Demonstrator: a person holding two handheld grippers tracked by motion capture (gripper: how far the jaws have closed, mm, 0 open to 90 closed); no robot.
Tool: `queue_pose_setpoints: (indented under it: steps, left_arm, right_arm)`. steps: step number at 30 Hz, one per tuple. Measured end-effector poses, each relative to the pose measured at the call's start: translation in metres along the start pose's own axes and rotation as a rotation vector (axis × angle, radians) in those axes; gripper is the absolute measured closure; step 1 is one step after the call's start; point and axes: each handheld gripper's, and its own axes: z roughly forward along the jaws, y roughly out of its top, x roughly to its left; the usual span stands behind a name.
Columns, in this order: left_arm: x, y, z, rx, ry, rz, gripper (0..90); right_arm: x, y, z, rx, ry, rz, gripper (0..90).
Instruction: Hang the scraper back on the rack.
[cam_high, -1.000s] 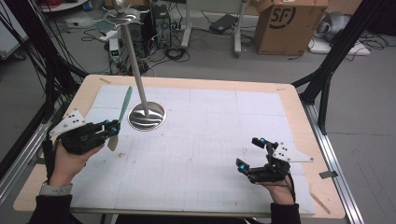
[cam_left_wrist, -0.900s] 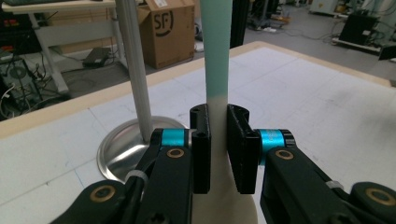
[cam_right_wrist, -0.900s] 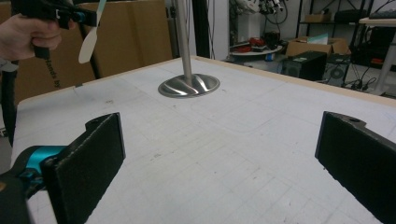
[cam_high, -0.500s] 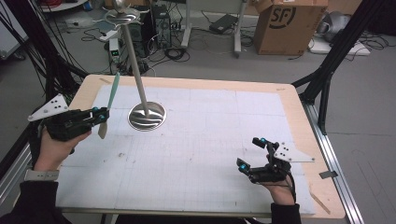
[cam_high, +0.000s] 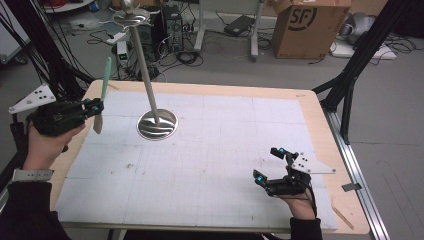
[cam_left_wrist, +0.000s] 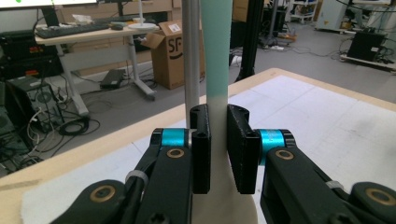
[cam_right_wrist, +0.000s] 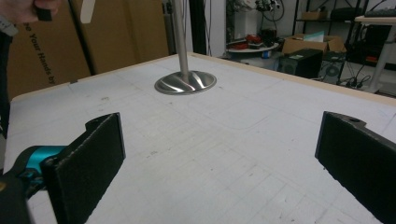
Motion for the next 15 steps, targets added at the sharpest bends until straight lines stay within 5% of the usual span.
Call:
queue_pose_setpoints:
  steps: [15]
  left_arm:
    - [0.018,0.028,0.003,-0.062,0.016,-0.049,80.2]
  right_arm:
    - [-0.001,0.001,-0.002,-0.006,-0.001,0.003,0.3]
